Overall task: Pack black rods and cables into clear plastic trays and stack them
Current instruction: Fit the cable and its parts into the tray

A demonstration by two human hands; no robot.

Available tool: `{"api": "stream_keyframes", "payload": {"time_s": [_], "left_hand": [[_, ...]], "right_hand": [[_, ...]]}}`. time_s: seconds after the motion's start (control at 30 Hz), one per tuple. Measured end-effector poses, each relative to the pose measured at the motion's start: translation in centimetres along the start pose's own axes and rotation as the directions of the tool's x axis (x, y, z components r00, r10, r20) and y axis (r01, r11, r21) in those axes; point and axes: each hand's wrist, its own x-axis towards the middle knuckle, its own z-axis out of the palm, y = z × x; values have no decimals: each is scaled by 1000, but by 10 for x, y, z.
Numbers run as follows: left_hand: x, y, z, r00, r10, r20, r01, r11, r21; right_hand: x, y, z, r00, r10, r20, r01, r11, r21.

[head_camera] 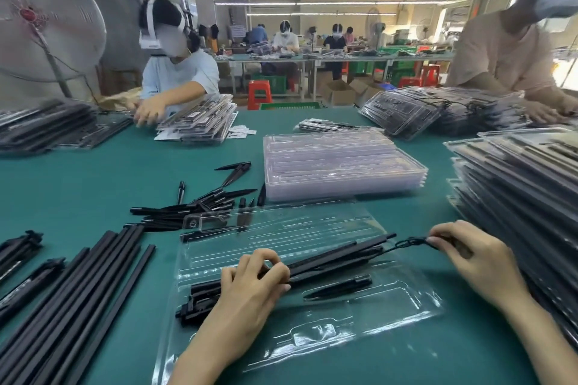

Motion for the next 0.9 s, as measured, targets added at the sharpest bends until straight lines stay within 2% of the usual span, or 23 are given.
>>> {"api": "stream_keyframes", "payload": {"time_s": [0.03,0.1,0.2,0.33,0.47,0.57,0.67,0.77,0.9], "left_hand": [[0,0,0,1000,0,-15,0,1000,-15],[0,0,-1,1000,3,-16,-3,1000,-30],[-1,0,1,998,49,35,-48,999,-8],[-2,1,6,996,44,72,-48,997,53],[-4,3,7,998,31,51,-33,999,33],[-5,3,6,999,35,41,-36,999,37],[-5,4,5,999,33,26,-34,998,44],[-5,5,4,999,32,20,-32,999,37],[-6,4,5,995,52,80,-57,997,59]], "right_hand": [[-1,1,-2,999,3,51,1,997,-79],[-3,0,-3,993,100,71,-86,981,-174],[2,-6,6,971,236,-36,-239,964,-117],[4,-13,8,980,153,-127,-155,988,-6],[1,-8,4,993,78,-89,-82,996,-40],[1,0,6,991,132,27,-128,984,-126],[0,7,9,977,184,104,-171,978,-123],[1,11,8,976,201,85,-197,979,-44],[5,7,6,977,214,-10,-213,976,49]]}}
